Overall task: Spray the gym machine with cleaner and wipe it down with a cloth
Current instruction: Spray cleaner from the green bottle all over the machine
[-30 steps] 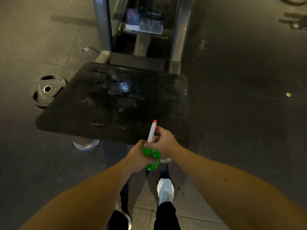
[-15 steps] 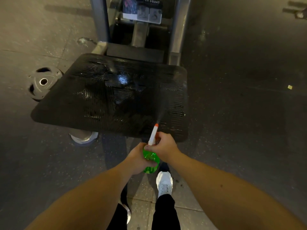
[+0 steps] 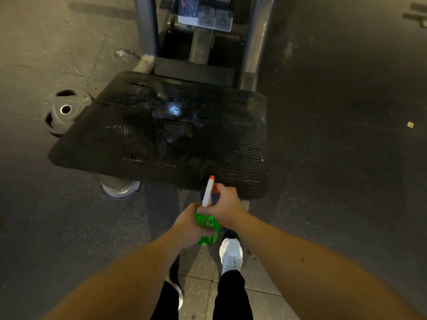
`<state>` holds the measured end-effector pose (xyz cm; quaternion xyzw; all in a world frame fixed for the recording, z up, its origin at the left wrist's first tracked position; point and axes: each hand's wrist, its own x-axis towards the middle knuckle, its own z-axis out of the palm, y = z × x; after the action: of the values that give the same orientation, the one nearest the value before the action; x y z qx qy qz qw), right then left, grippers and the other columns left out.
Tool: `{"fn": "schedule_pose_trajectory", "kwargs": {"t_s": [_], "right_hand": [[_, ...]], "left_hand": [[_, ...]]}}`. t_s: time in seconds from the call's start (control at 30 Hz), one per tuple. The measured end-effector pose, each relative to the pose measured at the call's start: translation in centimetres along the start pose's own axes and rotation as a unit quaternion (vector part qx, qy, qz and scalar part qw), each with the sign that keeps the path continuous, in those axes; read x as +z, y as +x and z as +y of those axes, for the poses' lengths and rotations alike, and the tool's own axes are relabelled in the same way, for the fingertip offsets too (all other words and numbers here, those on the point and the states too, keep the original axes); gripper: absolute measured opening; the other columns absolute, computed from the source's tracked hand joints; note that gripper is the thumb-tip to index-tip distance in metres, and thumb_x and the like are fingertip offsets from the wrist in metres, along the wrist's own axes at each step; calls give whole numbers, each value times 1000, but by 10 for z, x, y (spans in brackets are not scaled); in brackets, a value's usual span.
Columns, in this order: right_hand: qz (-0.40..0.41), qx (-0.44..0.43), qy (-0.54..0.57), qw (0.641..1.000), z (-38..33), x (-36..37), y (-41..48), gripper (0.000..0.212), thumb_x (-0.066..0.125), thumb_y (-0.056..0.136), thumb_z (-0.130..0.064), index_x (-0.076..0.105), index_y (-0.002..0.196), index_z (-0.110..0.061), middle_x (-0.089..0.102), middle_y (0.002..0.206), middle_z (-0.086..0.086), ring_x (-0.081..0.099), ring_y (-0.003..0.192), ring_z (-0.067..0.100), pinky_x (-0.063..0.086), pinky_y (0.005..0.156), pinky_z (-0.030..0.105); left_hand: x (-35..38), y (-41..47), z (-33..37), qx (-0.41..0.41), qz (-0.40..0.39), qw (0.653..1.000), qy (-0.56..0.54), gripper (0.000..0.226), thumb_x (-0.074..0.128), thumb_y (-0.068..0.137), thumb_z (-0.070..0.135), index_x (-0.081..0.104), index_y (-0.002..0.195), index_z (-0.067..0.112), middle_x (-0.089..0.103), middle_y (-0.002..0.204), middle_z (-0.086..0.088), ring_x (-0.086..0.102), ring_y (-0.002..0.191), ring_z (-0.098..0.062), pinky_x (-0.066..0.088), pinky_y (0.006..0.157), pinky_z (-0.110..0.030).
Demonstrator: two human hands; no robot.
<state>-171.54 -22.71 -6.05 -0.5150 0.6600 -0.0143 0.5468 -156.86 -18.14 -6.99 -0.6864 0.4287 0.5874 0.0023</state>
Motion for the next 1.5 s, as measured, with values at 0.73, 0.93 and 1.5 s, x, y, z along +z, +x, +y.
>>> {"fn": "schedule_pose_trajectory", "kwargs": {"t_s": [0.73,0.93,1.5], "right_hand": [[-17,-26,-15,999,-23,54,11,76,91,73,-41,56,139,-26,58,130,-2,60,120,20,53,99,37],[-46,-25,-27,998,-34,59,12,80,92,73,-38,55,141,-22,62,134,2,61,121,20,53,103,40],[33,-4,-10,999,-22,87,6,71,93,69,-44,62,130,-23,58,122,-2,62,112,18,55,101,43]], "left_hand": [[-21,-6,-46,-36,32,995,-86,76,94,71,18,46,128,30,58,119,10,56,115,-17,50,101,-40],[-22,-8,-63,-50,36,991,-121,80,96,67,13,51,132,21,62,115,9,60,106,-12,52,92,-33],[-39,-3,-78,-12,-28,998,-59,75,93,73,19,48,132,31,60,120,10,59,114,-15,50,106,-42]]}}
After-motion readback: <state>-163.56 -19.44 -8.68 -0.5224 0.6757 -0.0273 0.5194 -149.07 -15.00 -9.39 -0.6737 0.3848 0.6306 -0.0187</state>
